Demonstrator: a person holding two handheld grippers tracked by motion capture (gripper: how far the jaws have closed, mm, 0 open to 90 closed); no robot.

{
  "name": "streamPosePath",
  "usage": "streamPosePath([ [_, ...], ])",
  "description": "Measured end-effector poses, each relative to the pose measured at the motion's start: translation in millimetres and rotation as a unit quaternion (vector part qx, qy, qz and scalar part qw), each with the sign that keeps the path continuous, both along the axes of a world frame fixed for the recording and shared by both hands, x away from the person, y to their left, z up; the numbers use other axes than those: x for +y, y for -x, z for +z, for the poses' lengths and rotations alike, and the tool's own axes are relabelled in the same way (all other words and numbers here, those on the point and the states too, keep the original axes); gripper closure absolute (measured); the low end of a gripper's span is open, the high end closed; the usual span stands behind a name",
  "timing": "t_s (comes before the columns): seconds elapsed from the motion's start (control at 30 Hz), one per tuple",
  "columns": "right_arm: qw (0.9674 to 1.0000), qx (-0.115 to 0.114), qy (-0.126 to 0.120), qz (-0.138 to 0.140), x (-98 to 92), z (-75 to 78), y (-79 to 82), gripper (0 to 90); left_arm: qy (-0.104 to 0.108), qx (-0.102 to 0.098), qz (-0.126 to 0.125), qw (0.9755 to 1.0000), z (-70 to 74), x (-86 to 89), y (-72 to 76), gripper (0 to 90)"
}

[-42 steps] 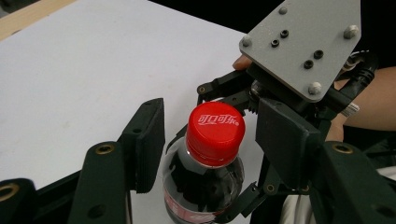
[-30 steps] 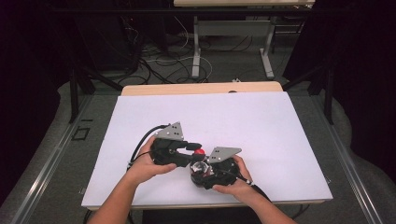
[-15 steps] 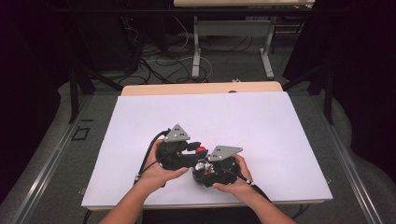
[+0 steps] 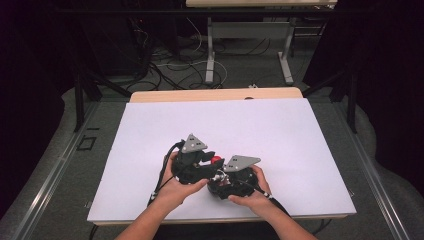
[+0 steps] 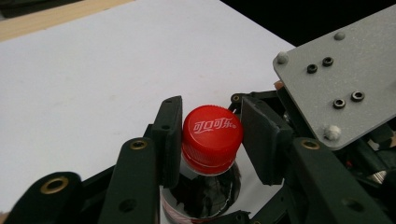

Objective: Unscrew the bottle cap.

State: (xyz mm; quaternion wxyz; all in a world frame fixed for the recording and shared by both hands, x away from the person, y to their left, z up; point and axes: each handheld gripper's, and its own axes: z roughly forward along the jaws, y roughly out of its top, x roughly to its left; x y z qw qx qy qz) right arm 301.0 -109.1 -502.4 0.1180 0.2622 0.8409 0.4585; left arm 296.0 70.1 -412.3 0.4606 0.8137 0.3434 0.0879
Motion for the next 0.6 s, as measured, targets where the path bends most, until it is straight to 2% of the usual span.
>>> streamPosePath([
  [0.07, 1.0, 0.006, 0.0, 0.001, 0.1, 1.5, 0.9, 29.2, 0.002, -0.023, -0.014, 0.9996, 0.8, 5.0, -2.2, 48.5],
  [0.2, 1.0, 0.0, -0.006, 0.007, -0.6, 2.6, 1.3, 29.2, 0.027, -0.008, -0.055, 0.9981, 5.7, 19.9, -8.2, 44.1],
  [0.27, 0.9999, 0.002, -0.009, 0.006, -0.6, 2.9, 1.2, 29.2, 0.032, -0.004, -0.088, 0.9956, 6.4, 25.3, -12.0, 43.1],
  [0.3, 0.9999, 0.003, -0.011, 0.006, -0.6, 3.1, 1.3, 29.2, 0.03, -0.003, -0.11, 0.9935, 6.6, 27.9, -14.6, 43.0],
  [0.37, 0.9998, 0.004, -0.013, 0.011, -0.2, 3.1, 1.2, 29.1, 0.036, -0.009, -0.132, 0.9906, 4.1, 30.6, -18.9, 42.2],
  [0.47, 0.9998, 0.005, -0.008, 0.018, 0.8, 3.3, 2.4, 29.1, 0.043, -0.006, -0.168, 0.9849, -0.6, 32.6, -23.9, 42.7],
  [0.53, 0.9997, 0.003, -0.004, 0.024, 1.1, 3.3, 2.4, 29.2, 0.037, -0.008, -0.176, 0.9837, -3.9, 32.1, -25.7, 44.7],
  [0.6, 0.9997, 0.002, -0.008, 0.024, 2.1, 2.8, 3.2, 29.1, 0.027, -0.01, -0.176, 0.984, -6.5, 30.8, -26.4, 47.1],
])
